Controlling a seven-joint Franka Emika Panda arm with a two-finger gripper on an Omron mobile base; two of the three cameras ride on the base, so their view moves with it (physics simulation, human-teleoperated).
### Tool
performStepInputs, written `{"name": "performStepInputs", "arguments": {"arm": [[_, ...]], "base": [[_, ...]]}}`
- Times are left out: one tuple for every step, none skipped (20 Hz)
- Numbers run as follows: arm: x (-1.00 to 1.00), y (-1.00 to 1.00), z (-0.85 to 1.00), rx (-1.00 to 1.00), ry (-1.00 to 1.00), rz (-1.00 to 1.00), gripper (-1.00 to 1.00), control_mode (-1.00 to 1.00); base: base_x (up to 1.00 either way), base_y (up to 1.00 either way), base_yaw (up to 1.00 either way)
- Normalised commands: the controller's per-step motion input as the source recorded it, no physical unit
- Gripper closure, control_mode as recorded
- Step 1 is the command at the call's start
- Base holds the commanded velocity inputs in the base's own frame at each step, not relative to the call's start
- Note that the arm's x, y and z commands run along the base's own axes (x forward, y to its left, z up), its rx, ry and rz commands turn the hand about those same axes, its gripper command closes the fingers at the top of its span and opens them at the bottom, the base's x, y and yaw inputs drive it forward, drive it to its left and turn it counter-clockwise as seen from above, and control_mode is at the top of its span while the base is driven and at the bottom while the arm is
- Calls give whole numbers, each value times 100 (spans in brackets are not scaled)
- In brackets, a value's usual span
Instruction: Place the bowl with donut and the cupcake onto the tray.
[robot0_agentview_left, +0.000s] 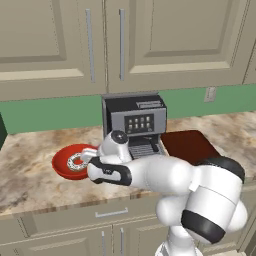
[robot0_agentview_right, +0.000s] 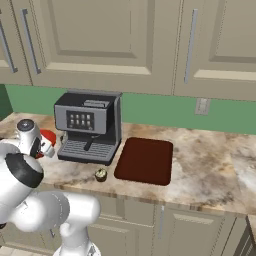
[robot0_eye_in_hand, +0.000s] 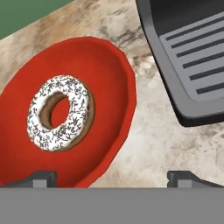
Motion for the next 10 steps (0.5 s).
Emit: {"name": "performStepInputs", "arguments": {"arm": [[30, 18, -23, 0, 0, -2, -100, -100], [30, 18, -23, 0, 0, -2, -100, -100], [30, 19, -24, 0, 0, -2, -100, -100], [31, 18, -23, 0, 0, -2, -100, -100], [30, 20, -25, 0, 0, -2, -100, -100], [29, 18, -26, 0, 0, -2, -100, -100], [26, 17, -29, 0, 0, -2, -100, -100], [22, 13, -32, 0, 0, -1, -100, -100], [13, 6, -39, -3, 1, 0, -100, -100], [8, 0, -43, -5, 2, 0, -100, -100]], "base": [[0, 0, 0], [0, 0, 0], [0, 0, 0], [0, 0, 0], [0, 0, 0], [0, 0, 0], [0, 0, 0], [0, 0, 0], [0, 0, 0], [0, 0, 0]]}}
